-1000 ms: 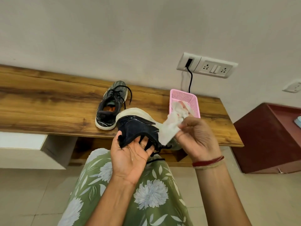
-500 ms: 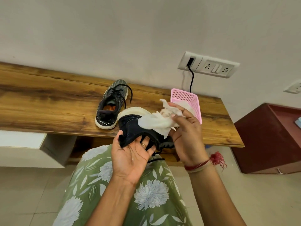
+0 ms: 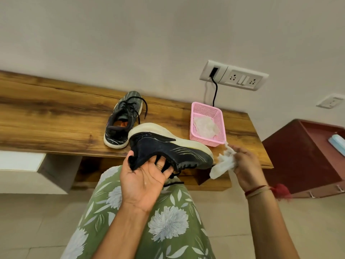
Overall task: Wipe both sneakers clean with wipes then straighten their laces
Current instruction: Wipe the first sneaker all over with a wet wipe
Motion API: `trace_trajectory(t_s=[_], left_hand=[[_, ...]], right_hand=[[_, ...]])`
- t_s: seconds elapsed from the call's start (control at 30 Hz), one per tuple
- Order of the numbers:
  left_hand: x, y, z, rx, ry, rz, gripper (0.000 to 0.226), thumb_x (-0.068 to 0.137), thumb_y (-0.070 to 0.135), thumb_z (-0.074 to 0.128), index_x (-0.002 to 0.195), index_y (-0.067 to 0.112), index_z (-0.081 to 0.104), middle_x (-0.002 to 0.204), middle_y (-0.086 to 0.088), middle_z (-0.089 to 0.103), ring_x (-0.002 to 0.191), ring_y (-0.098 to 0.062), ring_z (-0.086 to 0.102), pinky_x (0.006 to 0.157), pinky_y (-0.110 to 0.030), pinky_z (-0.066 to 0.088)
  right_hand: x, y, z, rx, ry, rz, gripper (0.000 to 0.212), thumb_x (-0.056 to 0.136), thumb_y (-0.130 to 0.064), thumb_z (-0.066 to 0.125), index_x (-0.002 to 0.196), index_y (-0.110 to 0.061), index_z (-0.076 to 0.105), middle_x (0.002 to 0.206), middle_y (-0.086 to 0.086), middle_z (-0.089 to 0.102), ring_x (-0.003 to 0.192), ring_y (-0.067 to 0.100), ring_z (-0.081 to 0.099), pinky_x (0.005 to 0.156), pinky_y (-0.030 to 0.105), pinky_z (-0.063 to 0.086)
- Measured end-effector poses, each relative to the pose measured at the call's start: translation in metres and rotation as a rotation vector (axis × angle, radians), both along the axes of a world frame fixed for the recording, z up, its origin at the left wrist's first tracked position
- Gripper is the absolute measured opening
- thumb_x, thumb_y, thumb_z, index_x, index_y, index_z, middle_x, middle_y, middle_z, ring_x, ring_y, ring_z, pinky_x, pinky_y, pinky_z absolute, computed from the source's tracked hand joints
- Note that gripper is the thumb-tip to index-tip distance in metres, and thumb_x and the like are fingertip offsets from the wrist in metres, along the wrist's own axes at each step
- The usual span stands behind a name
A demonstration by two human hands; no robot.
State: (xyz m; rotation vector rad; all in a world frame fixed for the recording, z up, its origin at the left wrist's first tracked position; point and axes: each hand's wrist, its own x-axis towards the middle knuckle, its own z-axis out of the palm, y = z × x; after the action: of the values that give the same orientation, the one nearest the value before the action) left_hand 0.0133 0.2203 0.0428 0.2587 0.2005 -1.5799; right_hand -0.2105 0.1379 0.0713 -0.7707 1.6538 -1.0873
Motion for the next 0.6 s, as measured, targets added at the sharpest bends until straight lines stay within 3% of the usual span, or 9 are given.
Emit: trace_trajectory(t_s=[0.1,0.23,0.3,0.43,0.6], left_hand=[[-0.004,0.000,0.002,-0.012,0.014,0.004,0.055,0.091,0.044,0.036,0.135,0.016,0.052,0.133,-0.010,0.059,0.122,-0.033,0.056,0.093,-0.067,0.037],[-0.006,0.001,0.006,-0.022,0.033,0.015,0.060,0.081,0.041,0.048,0.134,0.014,0.056,0.133,-0.011,0.059,0.122,-0.034,0.056,0.092,-0.068,0.036],[-0.007,0.001,0.007,-0.003,0.026,0.023,0.057,0.087,0.043,0.041,0.135,0.015,0.053,0.133,-0.010,0.059,0.122,-0.033,0.056,0.092,-0.065,0.039],[-0.008,0.000,0.006,0.018,0.024,0.036,0.055,0.093,0.044,0.033,0.136,0.016,0.051,0.135,-0.010,0.058,0.122,-0.033,0.056,0.094,-0.065,0.038],[-0.010,0.002,0.006,0.005,0.018,0.031,0.056,0.094,0.045,0.032,0.134,0.014,0.055,0.133,-0.012,0.059,0.122,-0.033,0.056,0.094,-0.065,0.037]], right_hand=[[0.011,-0.001,-0.013,-0.048,0.120,0.054,0.031,0.091,0.007,0.044,0.113,-0.008,0.060,0.122,0.017,0.057,0.106,0.030,0.058,0.079,0.036,0.053],[0.025,-0.003,-0.027,-0.137,0.250,0.079,0.045,0.094,0.001,0.046,0.134,-0.020,0.046,0.130,0.009,0.054,0.115,0.023,0.055,0.095,0.043,0.049],[0.029,-0.003,-0.029,-0.174,0.372,0.059,0.051,0.094,-0.001,0.047,0.140,-0.022,0.038,0.131,0.006,0.054,0.117,0.022,0.054,0.093,0.037,0.049],[0.024,-0.002,-0.029,-0.211,0.580,-0.030,0.031,0.091,-0.001,0.052,0.118,-0.011,0.063,0.120,0.008,0.062,0.108,0.023,0.057,0.081,0.025,0.046],[0.033,-0.004,-0.035,-0.121,0.629,0.025,0.025,0.092,-0.006,0.054,0.114,-0.009,0.066,0.113,0.010,0.066,0.095,0.018,0.056,0.080,0.025,0.043]])
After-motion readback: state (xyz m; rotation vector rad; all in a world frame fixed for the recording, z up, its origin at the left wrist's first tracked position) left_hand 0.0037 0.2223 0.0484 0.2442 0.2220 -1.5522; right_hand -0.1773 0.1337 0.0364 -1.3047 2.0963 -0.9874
